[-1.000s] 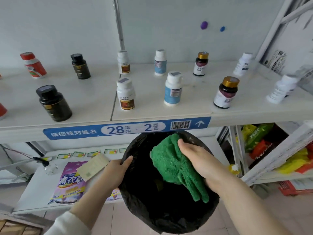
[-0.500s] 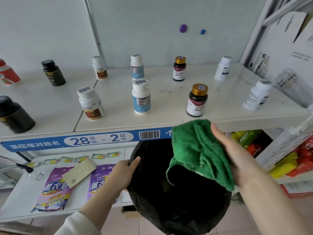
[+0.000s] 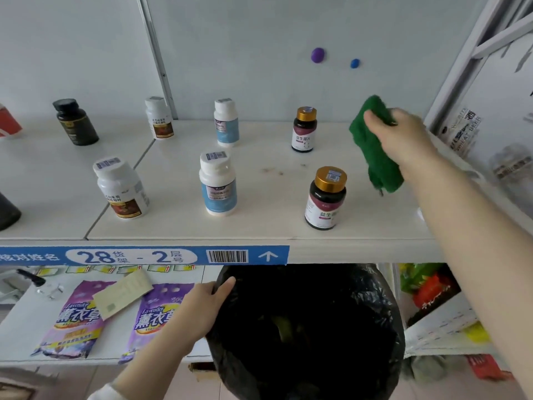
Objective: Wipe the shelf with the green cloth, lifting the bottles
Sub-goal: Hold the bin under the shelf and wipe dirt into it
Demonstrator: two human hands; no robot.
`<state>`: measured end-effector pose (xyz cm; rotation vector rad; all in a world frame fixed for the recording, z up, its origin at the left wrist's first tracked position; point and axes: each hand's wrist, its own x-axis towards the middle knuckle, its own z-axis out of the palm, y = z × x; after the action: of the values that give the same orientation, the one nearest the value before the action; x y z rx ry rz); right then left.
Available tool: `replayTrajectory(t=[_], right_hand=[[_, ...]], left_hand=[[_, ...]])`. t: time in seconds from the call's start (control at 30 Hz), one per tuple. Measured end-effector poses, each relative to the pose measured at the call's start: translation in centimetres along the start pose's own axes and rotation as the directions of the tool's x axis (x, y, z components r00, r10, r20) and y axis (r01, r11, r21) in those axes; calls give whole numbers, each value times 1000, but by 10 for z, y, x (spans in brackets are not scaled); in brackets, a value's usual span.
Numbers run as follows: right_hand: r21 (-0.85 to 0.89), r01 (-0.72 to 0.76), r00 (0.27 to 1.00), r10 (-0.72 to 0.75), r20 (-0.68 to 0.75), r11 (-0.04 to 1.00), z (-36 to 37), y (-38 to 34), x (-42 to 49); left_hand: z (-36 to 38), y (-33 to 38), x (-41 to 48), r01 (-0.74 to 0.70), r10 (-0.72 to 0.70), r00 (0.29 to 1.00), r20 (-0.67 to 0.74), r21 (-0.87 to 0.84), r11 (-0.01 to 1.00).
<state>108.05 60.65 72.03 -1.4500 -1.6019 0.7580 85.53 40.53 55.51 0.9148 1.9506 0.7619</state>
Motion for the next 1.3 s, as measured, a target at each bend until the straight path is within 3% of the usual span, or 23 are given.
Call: replayTrajectory(t=[0.07, 0.13, 0.33, 0.67, 0.87, 0.97, 1.1, 1.3], right_hand=[[-311, 33, 987, 18, 160, 950, 27, 24, 25], [-440, 132, 955, 5, 297, 888, 48, 45, 38], [-136, 217, 827, -108, 552, 967, 78, 46, 47], [-200, 380, 684, -129, 718, 903, 111, 22, 58], [-106, 445, 583, -198, 788, 889, 115, 13, 57], [-115, 467, 582, -207, 786, 877, 110, 16, 56], [-74, 376, 597, -180, 782, 923, 96, 24, 53], [43, 180, 717, -161, 678, 983, 66, 48, 45]], left_hand=[[4, 2, -3, 24, -25, 999, -45, -30, 999], [10, 3, -6, 45, -52, 996, -78, -81, 996], [18, 10, -16, 65, -91, 981, -170, -149, 987], [11, 12, -16, 64, -95, 981, -168, -181, 981], [11, 18, -11, 70, -97, 982, -162, -163, 984], [11, 21, -10, 75, -100, 984, -146, -168, 983], [12, 22, -9, 67, -87, 983, -162, -126, 990], [16, 24, -5, 58, -77, 989, -124, -150, 987]])
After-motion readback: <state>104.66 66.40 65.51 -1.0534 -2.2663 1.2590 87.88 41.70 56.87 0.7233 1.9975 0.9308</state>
